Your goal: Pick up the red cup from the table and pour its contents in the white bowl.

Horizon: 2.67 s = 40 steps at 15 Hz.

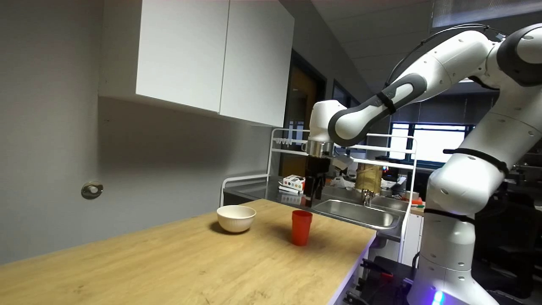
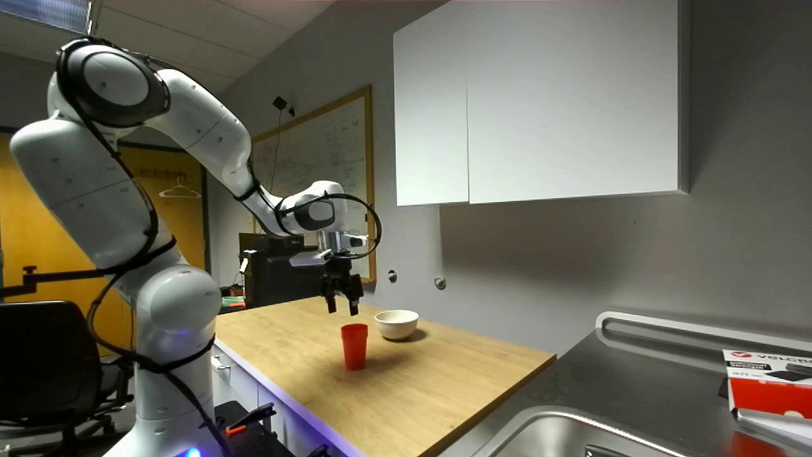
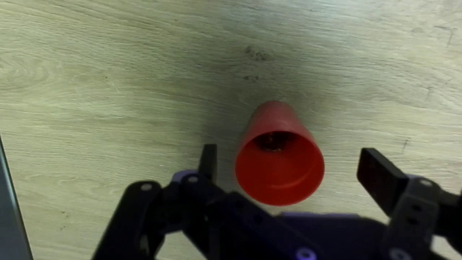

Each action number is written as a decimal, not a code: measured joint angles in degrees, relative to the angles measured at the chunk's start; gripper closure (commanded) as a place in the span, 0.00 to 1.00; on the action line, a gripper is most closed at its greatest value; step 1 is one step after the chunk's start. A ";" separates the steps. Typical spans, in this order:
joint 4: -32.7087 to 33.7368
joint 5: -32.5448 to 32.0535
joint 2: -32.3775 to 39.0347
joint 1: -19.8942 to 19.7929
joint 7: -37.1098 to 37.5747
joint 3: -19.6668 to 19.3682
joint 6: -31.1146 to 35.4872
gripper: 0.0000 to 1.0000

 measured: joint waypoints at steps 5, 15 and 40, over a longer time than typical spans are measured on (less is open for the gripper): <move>-0.44 -0.35 5.25 1.87 -0.82 0.13 6.18 0.00; -0.29 -0.22 16.12 3.19 -4.88 -0.25 13.64 0.43; 10.58 -8.66 12.90 8.63 7.46 6.55 3.39 0.96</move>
